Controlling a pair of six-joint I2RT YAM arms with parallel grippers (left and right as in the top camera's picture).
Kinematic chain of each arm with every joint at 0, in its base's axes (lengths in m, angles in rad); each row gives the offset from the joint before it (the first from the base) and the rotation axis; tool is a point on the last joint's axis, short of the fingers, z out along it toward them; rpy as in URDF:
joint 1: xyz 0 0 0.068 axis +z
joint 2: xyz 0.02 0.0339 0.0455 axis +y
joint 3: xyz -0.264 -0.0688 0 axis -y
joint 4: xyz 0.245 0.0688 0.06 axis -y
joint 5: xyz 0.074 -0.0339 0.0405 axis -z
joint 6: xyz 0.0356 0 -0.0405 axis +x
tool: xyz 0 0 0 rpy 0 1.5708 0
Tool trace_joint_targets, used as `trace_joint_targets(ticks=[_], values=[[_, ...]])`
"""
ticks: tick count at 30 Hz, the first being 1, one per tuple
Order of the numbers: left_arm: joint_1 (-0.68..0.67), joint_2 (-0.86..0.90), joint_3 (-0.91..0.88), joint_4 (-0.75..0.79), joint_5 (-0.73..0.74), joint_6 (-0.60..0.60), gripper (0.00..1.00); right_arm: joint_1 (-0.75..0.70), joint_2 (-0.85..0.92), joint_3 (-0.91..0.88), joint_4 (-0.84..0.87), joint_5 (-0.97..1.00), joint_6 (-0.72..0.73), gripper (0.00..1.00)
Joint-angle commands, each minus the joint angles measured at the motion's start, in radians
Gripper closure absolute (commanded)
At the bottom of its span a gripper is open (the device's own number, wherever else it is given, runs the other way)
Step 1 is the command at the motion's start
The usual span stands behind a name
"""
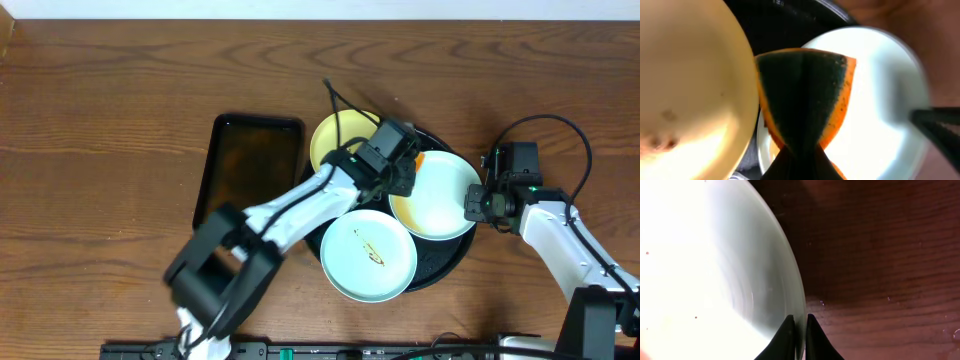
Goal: Clean dirty plates on tray and stack at the side
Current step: 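Scrub the right green plate with the sponge while right gripper holds it, then return the sponge with the left gripper over the black rectangular tray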
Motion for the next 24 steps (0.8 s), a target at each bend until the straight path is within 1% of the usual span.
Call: trace_joint_targets(ticks=[1,4,7,10,13,18,21,23,24], values=[[0.006,-0.08,0.026,-0.056,-0.021,0.015,0.92,-0.012,0.007,-0.002,0.0,0.024,-0.004,0.9],[0.013,-0.128,0.026,-0.113,-0.061,0.054,0.93,-0.013,0.007,-0.002,0.01,0.023,-0.004,0.83],[0.03,-0.173,0.026,-0.214,-0.2,0.071,0.93,-0.012,0.007,-0.003,0.032,-0.015,-0.004,0.7],[0.065,-0.217,0.026,-0.34,-0.337,0.071,0.93,-0.012,0.007,-0.003,0.047,-0.048,-0.004,0.69],[0.126,-0.26,0.026,-0.438,-0.38,0.071,0.93,-0.013,0.007,-0.003,0.049,-0.047,-0.004,0.69],[0.256,-0.29,0.026,-0.515,-0.378,0.071,0.92,-0.013,0.007,-0.008,0.05,-0.047,-0.004,0.71],[0.336,-0.29,0.025,-0.541,-0.362,0.072,0.93,-0.012,0.007,-0.022,0.061,-0.047,-0.003,0.78],[0.387,-0.289,0.017,-0.542,-0.325,0.081,0.93,-0.013,0.007,-0.032,0.074,-0.047,0.009,0.83],[0.411,-0.287,0.014,-0.54,-0.301,0.088,0.93,-0.012,0.007,-0.036,0.08,-0.048,0.012,0.87]])
